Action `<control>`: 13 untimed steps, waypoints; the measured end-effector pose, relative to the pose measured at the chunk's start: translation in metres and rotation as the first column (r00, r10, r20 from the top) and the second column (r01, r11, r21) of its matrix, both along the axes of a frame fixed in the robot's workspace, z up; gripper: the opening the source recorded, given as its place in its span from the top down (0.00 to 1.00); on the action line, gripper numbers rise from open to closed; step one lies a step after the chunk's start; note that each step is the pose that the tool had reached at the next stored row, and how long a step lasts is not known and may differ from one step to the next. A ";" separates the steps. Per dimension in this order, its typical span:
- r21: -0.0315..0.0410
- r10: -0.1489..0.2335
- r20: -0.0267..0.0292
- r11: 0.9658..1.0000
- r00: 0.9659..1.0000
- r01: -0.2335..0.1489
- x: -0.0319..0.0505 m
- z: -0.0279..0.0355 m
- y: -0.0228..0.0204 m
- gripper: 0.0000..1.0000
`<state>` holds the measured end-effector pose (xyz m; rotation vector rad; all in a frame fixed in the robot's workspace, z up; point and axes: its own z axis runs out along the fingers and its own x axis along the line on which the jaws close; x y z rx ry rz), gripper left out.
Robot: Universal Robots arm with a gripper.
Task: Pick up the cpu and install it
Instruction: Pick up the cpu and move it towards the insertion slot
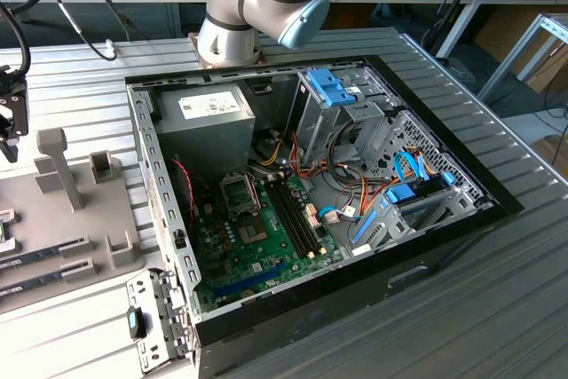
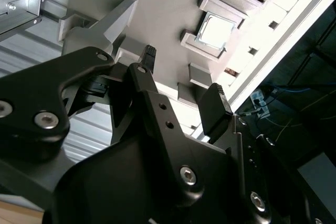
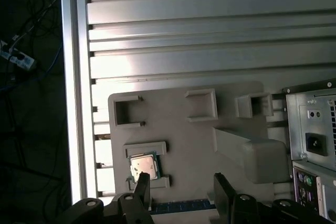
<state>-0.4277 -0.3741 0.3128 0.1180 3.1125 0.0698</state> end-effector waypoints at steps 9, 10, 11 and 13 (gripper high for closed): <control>0.000 0.000 0.000 1.000 1.000 0.000 0.0000 -0.0030 0.0000 0.40; 0.000 0.000 0.000 1.000 1.000 0.000 0.0000 -0.0034 0.0000 0.40; 0.000 0.000 0.000 1.000 1.000 0.000 0.0000 -0.0037 0.0000 0.40; 0.000 0.000 0.000 1.000 1.000 0.000 0.0000 -0.0042 0.0000 0.40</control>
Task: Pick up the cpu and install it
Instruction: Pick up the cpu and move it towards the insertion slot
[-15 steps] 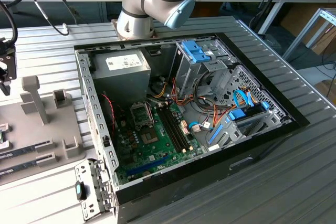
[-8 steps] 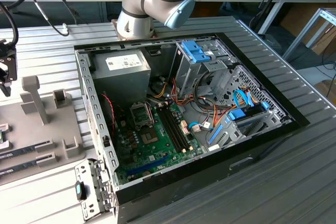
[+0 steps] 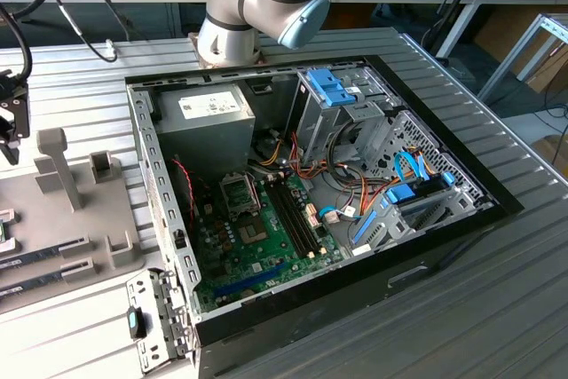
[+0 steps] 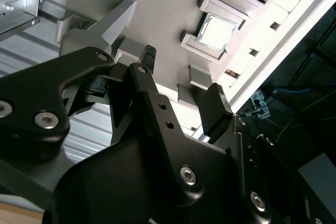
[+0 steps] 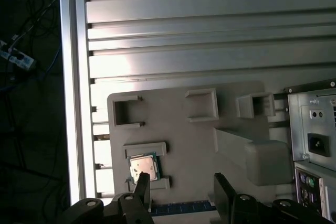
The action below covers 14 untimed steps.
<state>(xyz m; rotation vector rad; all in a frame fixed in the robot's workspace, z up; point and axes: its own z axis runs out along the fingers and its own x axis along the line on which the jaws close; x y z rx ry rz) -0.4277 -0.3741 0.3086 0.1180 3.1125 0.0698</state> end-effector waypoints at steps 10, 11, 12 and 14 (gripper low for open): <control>0.000 0.000 0.000 1.000 1.000 0.000 0.0000 -0.0110 0.0000 0.40; 0.000 0.000 0.000 1.000 1.000 0.000 0.0000 -0.0113 0.0000 0.40; 0.000 0.000 0.000 1.000 1.000 0.000 0.0000 -0.0116 0.0000 0.40; 0.000 0.000 0.000 1.000 1.000 0.000 0.0000 -0.0122 0.0000 0.40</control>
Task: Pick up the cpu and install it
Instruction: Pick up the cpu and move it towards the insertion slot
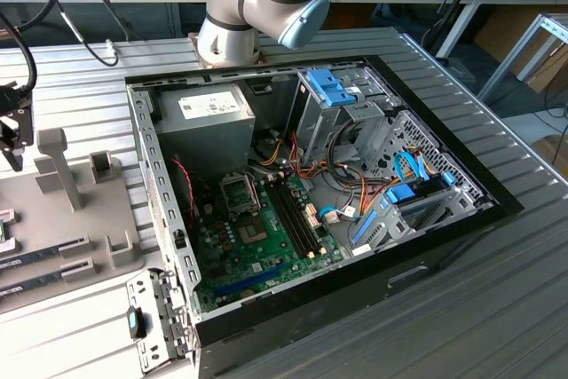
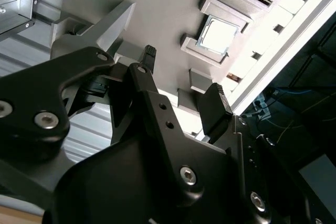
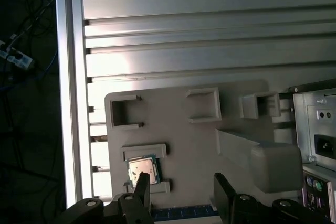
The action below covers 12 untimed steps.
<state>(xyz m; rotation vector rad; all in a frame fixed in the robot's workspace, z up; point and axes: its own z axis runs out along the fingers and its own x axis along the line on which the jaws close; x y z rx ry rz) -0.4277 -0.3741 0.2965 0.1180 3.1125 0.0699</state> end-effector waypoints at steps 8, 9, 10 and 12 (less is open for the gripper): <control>0.000 0.000 0.000 1.000 1.000 0.000 0.0000 -0.0031 0.0000 0.40; 0.000 0.000 0.000 1.000 1.000 0.000 0.0000 -0.0035 0.0000 0.40; 0.000 0.000 0.000 1.000 1.000 0.000 0.0000 -0.0037 0.0000 0.40; 0.000 0.000 0.000 1.000 1.000 0.000 0.0000 -0.0045 0.0000 0.40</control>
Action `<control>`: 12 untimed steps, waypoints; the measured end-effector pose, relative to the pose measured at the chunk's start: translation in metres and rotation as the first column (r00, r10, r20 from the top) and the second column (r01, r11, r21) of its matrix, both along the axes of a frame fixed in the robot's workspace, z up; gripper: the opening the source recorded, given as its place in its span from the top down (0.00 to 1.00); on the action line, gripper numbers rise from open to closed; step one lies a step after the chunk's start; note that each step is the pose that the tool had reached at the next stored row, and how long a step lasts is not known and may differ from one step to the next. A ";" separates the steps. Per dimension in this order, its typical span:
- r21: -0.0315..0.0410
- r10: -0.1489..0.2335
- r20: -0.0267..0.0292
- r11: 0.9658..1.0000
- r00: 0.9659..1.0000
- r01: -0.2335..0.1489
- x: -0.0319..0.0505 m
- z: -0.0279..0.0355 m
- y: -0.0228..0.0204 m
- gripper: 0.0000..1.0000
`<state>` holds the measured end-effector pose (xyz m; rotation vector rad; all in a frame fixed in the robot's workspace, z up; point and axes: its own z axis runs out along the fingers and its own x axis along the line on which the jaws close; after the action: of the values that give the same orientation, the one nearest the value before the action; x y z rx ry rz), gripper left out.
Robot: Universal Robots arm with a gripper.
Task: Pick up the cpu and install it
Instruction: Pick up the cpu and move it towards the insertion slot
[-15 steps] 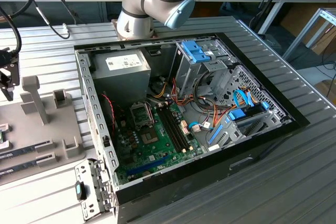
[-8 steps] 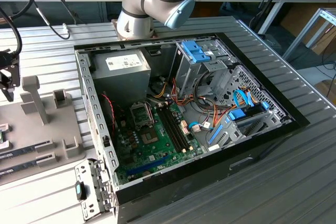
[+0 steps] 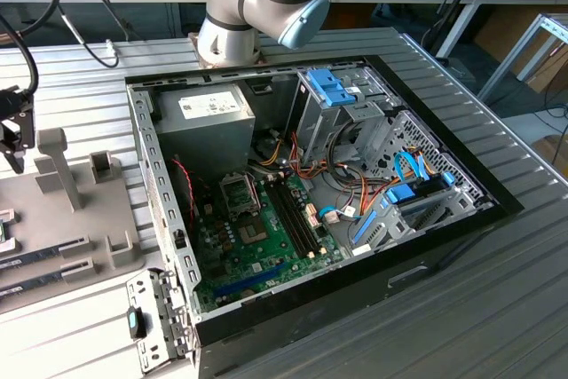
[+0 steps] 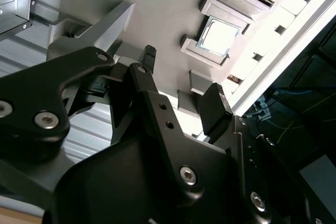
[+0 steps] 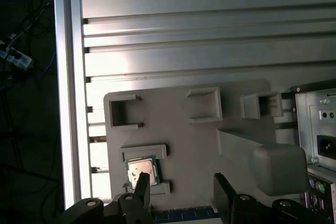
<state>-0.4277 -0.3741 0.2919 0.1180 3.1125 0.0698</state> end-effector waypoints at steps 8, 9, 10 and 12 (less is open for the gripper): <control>0.000 0.000 0.000 1.000 1.000 0.000 0.0000 -0.0028 0.0000 0.40; 0.000 0.000 0.000 1.000 1.000 0.000 0.0000 -0.0031 0.0000 0.40; 0.000 0.000 0.000 1.000 1.000 0.000 0.0000 -0.0034 0.0000 0.40; 0.000 0.000 0.000 1.000 1.000 0.000 0.0000 -0.0039 0.0000 0.40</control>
<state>-0.4278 -0.3741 0.2880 0.1180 3.1126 0.0698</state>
